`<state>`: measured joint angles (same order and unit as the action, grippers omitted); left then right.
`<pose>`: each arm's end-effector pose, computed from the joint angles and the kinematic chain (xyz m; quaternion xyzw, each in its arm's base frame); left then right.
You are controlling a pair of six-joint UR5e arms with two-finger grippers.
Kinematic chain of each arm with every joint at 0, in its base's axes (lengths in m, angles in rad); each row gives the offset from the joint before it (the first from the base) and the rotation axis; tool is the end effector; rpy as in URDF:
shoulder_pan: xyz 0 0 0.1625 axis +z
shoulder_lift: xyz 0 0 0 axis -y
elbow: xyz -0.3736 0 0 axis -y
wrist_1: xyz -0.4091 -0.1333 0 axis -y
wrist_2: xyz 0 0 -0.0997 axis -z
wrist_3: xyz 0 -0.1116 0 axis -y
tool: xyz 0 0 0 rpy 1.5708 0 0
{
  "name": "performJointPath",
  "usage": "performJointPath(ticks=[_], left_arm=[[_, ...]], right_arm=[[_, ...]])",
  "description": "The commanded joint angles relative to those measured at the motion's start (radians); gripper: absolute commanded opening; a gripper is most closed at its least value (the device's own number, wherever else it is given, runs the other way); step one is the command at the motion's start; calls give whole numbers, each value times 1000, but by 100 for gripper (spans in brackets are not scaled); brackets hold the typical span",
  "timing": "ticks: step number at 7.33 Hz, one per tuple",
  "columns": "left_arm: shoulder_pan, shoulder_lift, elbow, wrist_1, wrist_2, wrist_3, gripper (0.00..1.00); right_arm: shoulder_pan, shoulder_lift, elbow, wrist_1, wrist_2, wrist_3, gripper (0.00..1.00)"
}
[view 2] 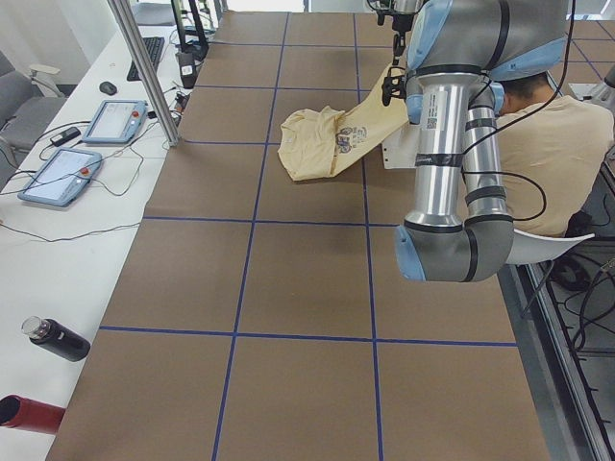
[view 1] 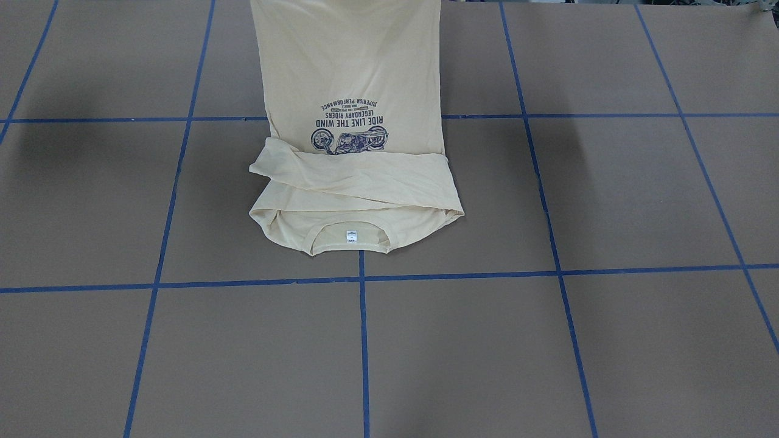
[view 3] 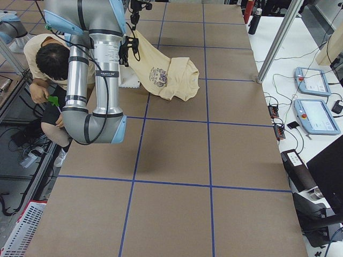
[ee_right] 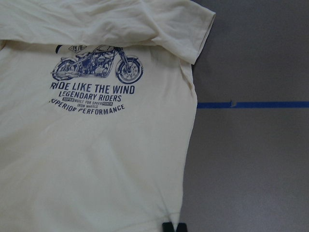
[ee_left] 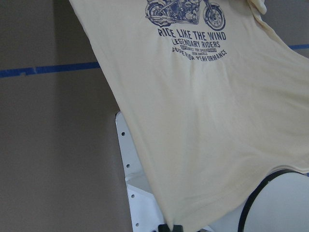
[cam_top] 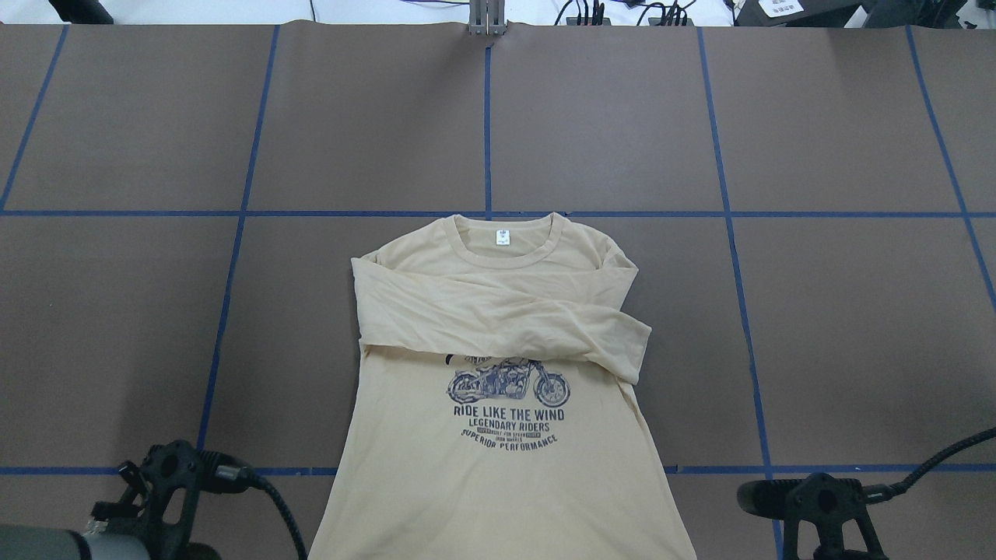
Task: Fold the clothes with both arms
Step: 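Lift the hem with both grippers and fold it toward the collar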
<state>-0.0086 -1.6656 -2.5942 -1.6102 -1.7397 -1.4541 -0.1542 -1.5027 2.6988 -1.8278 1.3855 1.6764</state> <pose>0.3541 -0.1176 0.1194 -0.0363 0.5484 0.0911 0.8304 -0.3423 -0.1025 0.1388 0.0234 -0.4574 0.0203 0.8887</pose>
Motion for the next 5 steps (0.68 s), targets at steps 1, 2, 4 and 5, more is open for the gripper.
performJointPath(ticks=[1, 2, 4, 5], left_arm=[[-72, -79, 179, 6, 29, 8, 0], [-149, -144, 291, 4, 31, 18, 0], [-294, -177, 353, 4, 31, 47, 0], [-367, -178, 353, 4, 31, 55, 0]], right_arm=[[150, 120, -170, -2, -5, -7, 0], [238, 204, -300, 5, -2, -13, 0], [362, 283, -398, 5, -5, -15, 0], [419, 283, -399, 5, -3, -18, 0]])
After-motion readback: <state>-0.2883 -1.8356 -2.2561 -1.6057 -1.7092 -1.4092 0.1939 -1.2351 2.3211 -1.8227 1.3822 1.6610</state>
